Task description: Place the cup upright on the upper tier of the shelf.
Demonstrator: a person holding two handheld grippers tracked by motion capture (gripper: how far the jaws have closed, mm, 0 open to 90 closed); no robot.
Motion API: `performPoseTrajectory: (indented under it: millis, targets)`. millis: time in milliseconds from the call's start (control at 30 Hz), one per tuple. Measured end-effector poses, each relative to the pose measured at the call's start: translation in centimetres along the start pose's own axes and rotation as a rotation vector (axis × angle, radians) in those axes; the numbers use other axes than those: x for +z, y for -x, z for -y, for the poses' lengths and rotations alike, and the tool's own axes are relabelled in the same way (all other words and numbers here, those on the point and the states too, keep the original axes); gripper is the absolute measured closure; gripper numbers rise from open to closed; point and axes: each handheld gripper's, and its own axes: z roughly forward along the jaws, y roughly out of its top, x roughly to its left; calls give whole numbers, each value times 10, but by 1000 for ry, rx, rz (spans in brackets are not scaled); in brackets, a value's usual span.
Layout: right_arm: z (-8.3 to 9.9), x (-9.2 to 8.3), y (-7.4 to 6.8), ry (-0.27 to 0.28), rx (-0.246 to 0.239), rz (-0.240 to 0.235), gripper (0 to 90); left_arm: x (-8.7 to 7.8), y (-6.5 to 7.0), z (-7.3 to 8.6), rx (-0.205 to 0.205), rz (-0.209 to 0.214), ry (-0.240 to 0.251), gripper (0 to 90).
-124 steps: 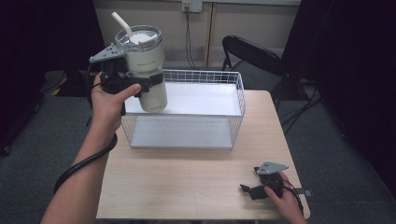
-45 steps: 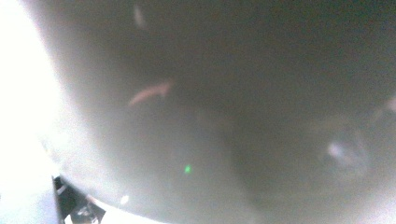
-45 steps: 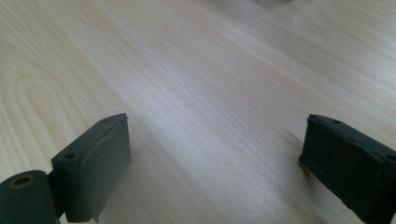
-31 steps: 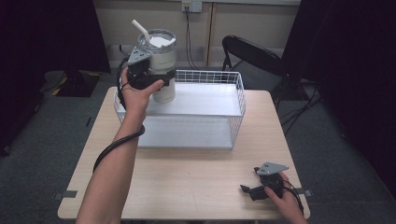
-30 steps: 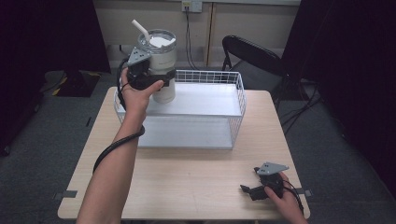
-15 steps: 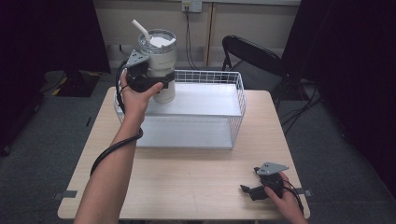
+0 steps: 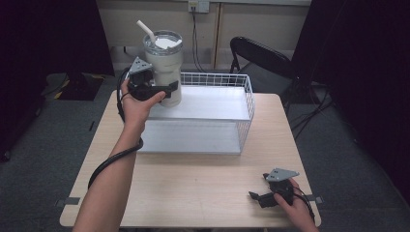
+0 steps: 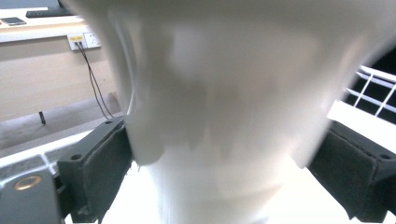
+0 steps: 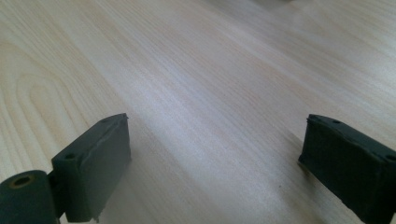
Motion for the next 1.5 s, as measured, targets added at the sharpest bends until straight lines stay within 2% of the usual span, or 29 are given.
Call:
performPoseTrajectory:
  millis: [100, 133, 233, 300, 533, 733, 867, 1000, 1367, 1500]
  targets:
    - [0, 0, 0, 0, 0, -1, 77, -5, 0, 4, -6, 2, -6, 133]
    - [0, 0, 0, 1, -2, 0, 77, -13, -1, 9, -11, 16, -4, 141]
    - [0, 0, 0, 1, -2, -1, 76, -20, 0, 12, -9, 29, 2, 156]
    - [0, 0, 0, 0, 0, -2, 76, -32, 4, 17, -13, 69, 3, 155]
    - [0, 0, 0, 0, -3, -2, 76, -51, 14, 27, -4, 128, 2, 155]
    - [0, 0, 0, -1, 0, -3, 76, -63, 20, 36, 1, 147, 4, 155]
    - [0, 0, 0, -1, -2, -3, 76, -68, 26, 42, 19, 172, -9, 155]
    - [0, 0, 0, -2, -4, -3, 76, -73, 32, 49, 18, 200, -12, 154]
    - [0, 0, 0, -1, -3, -3, 76, -83, 45, 68, 47, 233, -30, 155]
    - [0, 0, 0, -2, -3, -3, 76, -84, 47, 81, 48, 243, -54, 156]
